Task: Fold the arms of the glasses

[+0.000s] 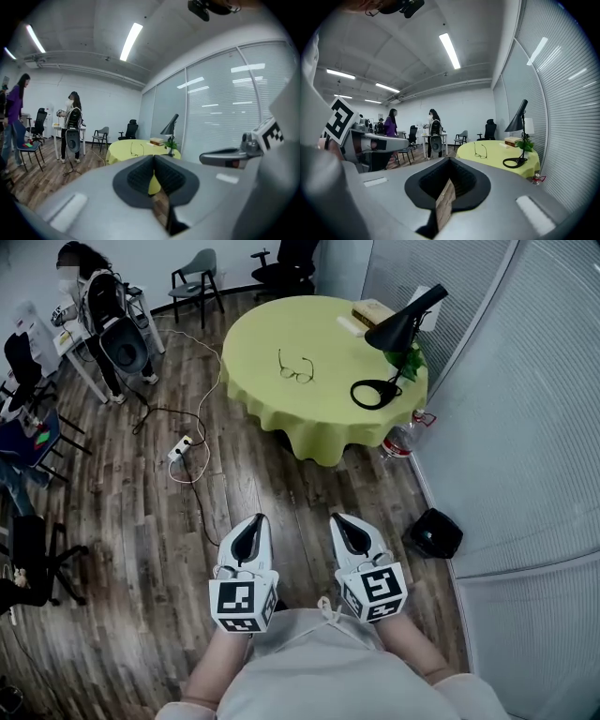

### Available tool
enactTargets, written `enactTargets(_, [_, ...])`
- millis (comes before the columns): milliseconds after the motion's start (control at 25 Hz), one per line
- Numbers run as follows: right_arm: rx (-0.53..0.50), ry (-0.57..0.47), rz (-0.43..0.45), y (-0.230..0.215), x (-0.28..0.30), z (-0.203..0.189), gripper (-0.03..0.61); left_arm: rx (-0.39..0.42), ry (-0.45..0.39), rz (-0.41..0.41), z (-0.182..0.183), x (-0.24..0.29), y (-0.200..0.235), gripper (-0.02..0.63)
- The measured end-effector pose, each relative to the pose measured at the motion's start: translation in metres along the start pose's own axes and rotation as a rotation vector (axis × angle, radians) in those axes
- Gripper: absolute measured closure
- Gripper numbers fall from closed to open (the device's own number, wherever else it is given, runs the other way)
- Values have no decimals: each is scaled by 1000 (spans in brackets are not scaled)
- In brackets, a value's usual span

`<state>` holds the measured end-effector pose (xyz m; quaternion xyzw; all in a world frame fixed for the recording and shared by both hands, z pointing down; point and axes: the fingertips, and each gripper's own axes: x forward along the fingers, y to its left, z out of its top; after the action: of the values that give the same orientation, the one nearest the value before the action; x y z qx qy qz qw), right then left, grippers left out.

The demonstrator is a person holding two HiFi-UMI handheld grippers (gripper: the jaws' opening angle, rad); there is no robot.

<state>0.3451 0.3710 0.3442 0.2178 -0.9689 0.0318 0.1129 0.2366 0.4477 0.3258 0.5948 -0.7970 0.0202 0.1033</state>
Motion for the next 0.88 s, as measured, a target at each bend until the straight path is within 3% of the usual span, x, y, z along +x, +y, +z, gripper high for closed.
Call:
enactTargets(560, [14,58,-112,59,230,55,578,-17,53,-41,47,106,244,607])
enactTargets(880, [22,98,-125,53,301,54,578,-40,89,-49,41,159,298,607])
